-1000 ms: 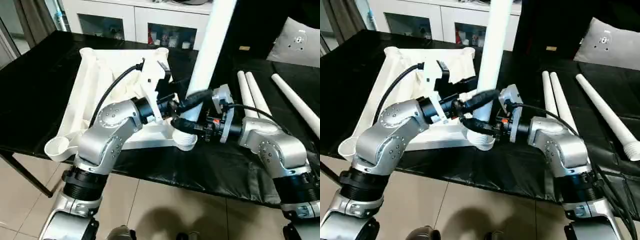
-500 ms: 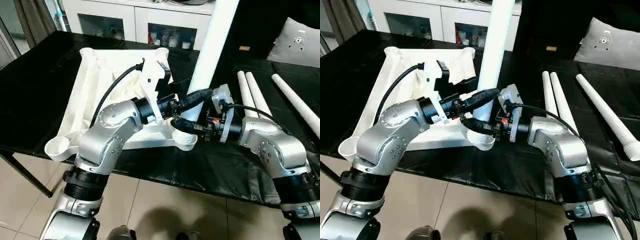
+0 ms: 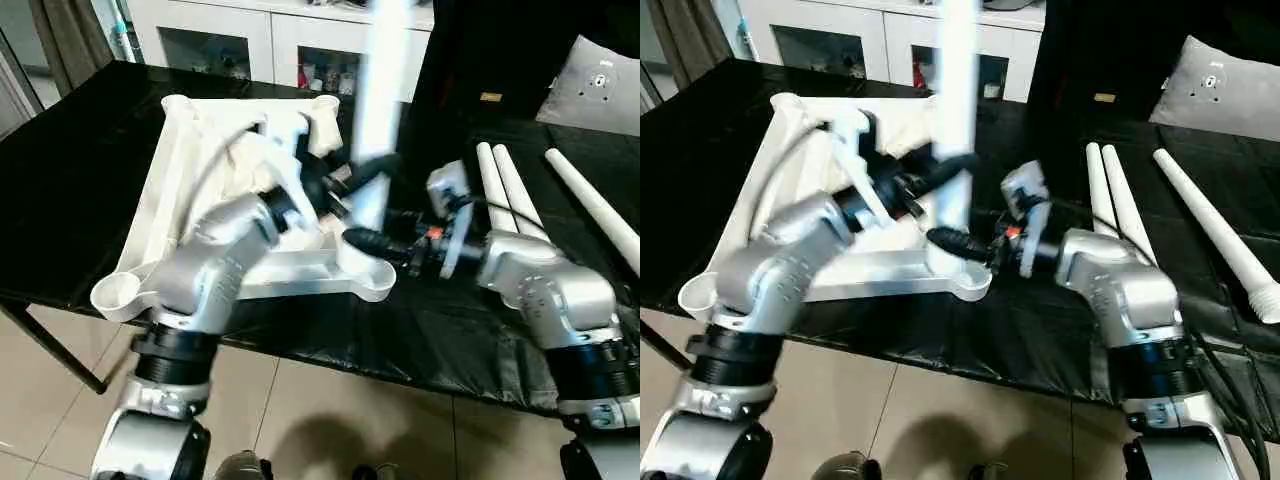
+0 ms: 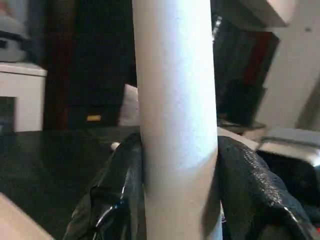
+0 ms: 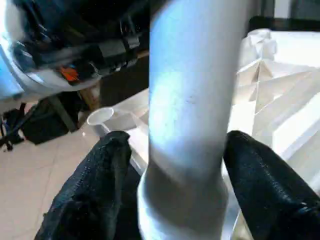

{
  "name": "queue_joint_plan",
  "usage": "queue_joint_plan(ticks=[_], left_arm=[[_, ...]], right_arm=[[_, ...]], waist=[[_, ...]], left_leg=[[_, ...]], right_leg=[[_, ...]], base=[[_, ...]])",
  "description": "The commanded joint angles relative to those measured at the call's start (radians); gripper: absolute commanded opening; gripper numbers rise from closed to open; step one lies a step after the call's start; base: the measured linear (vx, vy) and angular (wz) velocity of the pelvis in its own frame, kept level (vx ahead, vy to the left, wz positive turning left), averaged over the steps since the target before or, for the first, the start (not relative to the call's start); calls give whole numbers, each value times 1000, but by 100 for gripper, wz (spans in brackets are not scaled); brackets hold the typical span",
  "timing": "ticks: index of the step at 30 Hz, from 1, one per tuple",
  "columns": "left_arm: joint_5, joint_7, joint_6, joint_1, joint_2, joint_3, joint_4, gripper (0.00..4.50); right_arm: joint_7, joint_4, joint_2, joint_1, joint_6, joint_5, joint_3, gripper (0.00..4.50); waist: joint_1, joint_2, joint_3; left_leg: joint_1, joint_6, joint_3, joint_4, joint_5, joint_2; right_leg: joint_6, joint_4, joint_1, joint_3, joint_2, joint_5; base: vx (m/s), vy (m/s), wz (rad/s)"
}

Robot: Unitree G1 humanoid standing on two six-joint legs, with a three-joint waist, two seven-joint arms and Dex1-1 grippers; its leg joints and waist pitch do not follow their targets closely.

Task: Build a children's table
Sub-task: Insert table leg to table base

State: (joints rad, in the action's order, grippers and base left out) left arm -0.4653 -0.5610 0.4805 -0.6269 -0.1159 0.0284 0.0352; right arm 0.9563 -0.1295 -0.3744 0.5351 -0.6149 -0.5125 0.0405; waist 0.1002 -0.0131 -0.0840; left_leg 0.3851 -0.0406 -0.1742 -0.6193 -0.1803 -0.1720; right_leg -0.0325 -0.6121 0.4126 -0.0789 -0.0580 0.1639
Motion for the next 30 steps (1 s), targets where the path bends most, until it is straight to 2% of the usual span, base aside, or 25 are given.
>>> queue_joint_plan(ticks=[1, 15, 26, 27, 30], left_arm=[[13, -1, -2, -14, -10, 0, -5, 188], [42, -89, -50, 6, -27, 95, -78, 187], [36, -129, -60, 12, -29, 127, -104, 187], [36, -130, -60, 12, -29, 127, -104, 187], [37, -132, -60, 14, -30, 127, -103, 187]], right_arm=[[-6, 14, -3, 19, -21, -20, -16, 355], [-26, 6, 7, 32, -99, -50, -27, 358], [-29, -3, 5, 36, -54, -16, -9, 358], [-25, -2, 5, 35, -47, -13, -6, 331], [-15, 4, 4, 31, -34, -9, -1, 321]], waist=[[3, -18, 93], [7, -17, 91], [5, -18, 91], [5, -19, 90], [4, -19, 91]], left_leg=[[-11, 57, 17, 63, -86, -51], [-13, 44, 17, 65, -92, -54], [-12, 37, 16, 65, -98, -52], [-11, 38, 16, 64, -97, -51], [-11, 41, 16, 64, -96, -51]], right_leg=[[-128, 75, -65, 51, -86, 284], [-130, 76, -63, 53, -90, 295], [-115, 77, -63, 52, -88, 312], [-116, 78, -63, 53, -88, 309], [-117, 77, -64, 53, -88, 306]], base=[[0, 0, 0], [0, 0, 0], [0, 0, 0], [0, 0, 0], [0, 0, 0]])
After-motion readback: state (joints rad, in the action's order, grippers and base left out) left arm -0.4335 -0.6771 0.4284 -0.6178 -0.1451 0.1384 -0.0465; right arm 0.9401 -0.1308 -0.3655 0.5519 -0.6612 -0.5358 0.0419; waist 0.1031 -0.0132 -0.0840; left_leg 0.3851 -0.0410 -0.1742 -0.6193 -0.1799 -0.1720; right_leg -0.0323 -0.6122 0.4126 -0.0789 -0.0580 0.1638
